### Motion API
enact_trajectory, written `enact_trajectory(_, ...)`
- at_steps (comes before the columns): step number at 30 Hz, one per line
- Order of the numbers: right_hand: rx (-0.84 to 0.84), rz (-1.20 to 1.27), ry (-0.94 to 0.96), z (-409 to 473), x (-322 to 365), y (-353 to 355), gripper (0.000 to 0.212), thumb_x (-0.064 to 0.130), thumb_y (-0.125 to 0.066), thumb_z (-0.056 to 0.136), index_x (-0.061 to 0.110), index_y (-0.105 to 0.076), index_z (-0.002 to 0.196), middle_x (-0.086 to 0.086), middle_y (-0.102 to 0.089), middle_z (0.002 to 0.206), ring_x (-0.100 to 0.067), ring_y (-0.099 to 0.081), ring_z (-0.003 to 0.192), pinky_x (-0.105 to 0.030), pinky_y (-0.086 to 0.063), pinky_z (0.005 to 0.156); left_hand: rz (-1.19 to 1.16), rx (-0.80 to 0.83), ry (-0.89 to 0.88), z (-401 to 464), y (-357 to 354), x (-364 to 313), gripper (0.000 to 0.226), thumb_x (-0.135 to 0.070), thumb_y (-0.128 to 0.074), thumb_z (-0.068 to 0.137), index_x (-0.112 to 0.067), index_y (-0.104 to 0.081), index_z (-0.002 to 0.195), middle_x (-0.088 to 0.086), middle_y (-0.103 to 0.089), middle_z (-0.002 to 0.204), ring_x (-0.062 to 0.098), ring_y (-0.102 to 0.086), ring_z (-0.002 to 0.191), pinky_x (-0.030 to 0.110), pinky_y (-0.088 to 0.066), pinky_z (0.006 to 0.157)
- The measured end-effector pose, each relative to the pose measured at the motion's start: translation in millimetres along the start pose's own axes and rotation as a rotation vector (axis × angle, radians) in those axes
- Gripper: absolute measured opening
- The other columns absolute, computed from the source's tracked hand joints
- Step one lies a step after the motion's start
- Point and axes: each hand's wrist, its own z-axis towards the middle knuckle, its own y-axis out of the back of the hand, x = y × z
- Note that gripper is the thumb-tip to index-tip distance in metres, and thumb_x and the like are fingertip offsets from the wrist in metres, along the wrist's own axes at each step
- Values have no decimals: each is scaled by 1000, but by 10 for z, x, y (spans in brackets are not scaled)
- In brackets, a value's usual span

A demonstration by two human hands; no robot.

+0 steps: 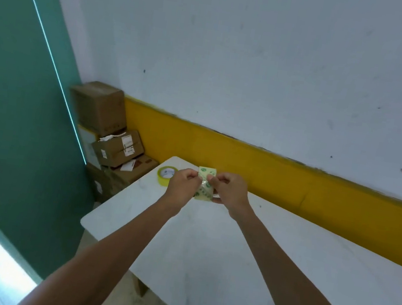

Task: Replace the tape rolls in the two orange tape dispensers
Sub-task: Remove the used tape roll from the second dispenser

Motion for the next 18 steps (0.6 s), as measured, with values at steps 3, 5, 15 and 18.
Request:
enact_trajectory(3,-25,-16,-19,85,3,-319,17,23,-73,83,7,-71,80,-16,-74,91,-28,-73,84,-33,-60,54,14,23,12,159,299,106,17,-14,-53,92,-6,-68,96,15,-70,101,32,-68,97,53,-56,88)
enact_trajectory(5,-47,-16,-33,158,-28,-471,17,25,-74,82,9,-71,79,-16,-74,90,-28,-74,83,-41,-63,60,27,44,3,289,419,157,18,-15,-54,92,-7,-68,99,14,-70,102,31,-68,97,52,-56,88)
enact_trajectory(15,-128,-37,-114,647,-215,-735,23,27,-71,84,4,-71,88,-14,-74,92,-25,-74,83,-39,-63,62,51,122,12,948,455,327,9,-11,-53,94,-13,-62,94,8,-64,98,29,-65,99,51,-56,89)
enact_trajectory(18,-153,-26,-139,902,-357,-830,24,26,-70,85,3,-71,88,-15,-74,94,-25,-74,83,-35,-63,59,75,142,27,1305,417,453,8,-10,-53,93,-13,-61,94,8,-63,99,30,-64,99,51,-56,89)
